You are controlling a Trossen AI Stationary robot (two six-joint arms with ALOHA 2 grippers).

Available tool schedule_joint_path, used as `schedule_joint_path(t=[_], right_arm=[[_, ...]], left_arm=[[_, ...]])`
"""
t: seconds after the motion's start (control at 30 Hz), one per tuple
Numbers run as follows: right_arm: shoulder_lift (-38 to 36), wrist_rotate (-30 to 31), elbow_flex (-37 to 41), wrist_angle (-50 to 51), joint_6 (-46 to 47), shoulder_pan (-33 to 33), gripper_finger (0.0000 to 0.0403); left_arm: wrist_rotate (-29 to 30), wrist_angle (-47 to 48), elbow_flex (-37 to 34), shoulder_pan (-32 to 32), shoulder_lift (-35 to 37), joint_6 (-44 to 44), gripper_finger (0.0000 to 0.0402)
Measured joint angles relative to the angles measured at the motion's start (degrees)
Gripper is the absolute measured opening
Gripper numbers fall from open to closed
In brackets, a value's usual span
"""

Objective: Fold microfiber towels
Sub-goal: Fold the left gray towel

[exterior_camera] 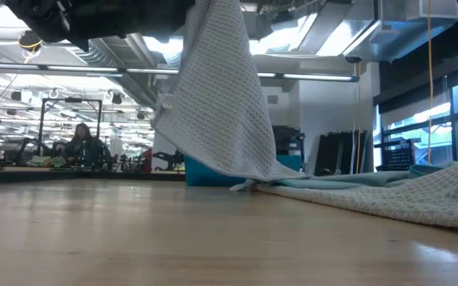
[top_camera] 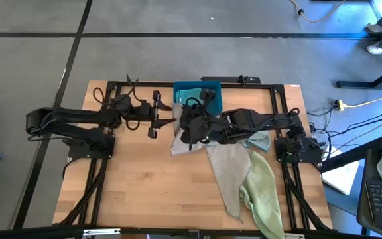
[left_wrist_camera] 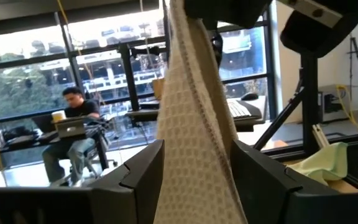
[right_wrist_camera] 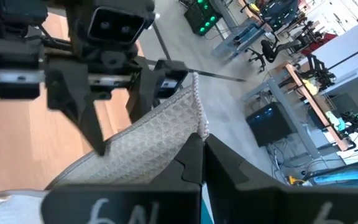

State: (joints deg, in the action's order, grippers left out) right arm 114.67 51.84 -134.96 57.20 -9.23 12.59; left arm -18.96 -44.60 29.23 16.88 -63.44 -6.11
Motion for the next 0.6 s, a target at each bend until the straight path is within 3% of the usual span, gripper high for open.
schedule_joint_path(t=[0.2,0.6], right_arm=[[0.05,0.01,0.00,0.49,-0.19,-0.52,0.0008],[0.05,5.50,0.00,0.33,-5.14,-0.17,0.0008]], left_arm=[[0.63,-3.06,0.76,-0.63,-5.66,-0.48,0.0176],[2.08,9.23,1.82,4.59,-7.36,-9.33,0.0176]])
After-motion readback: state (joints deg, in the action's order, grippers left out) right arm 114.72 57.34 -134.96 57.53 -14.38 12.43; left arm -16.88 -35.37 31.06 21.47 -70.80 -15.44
